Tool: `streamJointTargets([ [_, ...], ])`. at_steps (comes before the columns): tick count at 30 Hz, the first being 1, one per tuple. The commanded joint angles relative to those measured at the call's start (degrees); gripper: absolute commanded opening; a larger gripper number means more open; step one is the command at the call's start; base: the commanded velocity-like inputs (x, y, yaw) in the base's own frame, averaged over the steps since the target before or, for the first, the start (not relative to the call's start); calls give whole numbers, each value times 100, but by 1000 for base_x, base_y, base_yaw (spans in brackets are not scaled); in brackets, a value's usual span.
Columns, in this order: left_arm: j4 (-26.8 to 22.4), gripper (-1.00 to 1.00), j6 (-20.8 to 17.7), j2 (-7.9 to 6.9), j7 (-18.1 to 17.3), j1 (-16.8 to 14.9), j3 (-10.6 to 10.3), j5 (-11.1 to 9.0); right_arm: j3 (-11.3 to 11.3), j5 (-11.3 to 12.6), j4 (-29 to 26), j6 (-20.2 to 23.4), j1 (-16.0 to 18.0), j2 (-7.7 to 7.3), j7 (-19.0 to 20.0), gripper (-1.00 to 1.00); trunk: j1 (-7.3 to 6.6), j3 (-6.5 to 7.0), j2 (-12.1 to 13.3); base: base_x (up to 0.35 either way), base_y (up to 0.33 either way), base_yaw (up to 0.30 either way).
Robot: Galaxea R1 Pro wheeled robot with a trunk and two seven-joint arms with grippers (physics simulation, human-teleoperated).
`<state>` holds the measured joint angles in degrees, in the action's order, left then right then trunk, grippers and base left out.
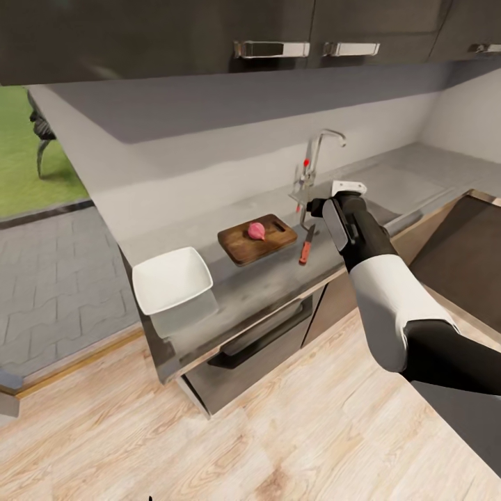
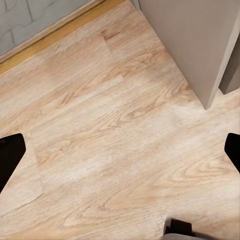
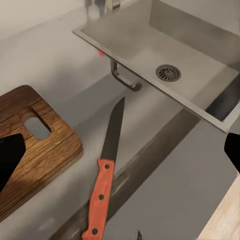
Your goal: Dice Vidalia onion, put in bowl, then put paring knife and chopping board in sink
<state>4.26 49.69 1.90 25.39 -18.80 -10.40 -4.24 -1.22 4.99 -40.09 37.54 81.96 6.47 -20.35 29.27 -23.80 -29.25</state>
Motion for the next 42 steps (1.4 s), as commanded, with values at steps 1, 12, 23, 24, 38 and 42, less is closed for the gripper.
streamJointTargets([
  [1,22,100,32,3,10,-9,-50,-42,-10,53,3,-1,5,2,-40,100,3,-17,-8,101,0,0],
  [12,22,100,32,3,10,-9,-50,-42,-10,47,212,-104,5,-10,-40,100,3,-119,-8,82,0,0],
  [23,22,100,32,3,10,-9,-50,-42,-10,53,594,-479,5,-133,-33,100,3,-221,-8,6,0,0],
  [24,22,100,32,3,10,-9,-50,-42,-10,53,598,-482,5,-143,-32,100,3,-230,-8,0,0,0],
  [38,22,100,32,3,10,-9,-50,-42,-10,55,770,-499,5,-189,-31,100,3,-359,-8,0,0,0],
  [42,22,100,32,3,10,-9,-50,-42,-10,55,812,-502,5,-190,-31,100,3,-396,-8,0,0,0],
])
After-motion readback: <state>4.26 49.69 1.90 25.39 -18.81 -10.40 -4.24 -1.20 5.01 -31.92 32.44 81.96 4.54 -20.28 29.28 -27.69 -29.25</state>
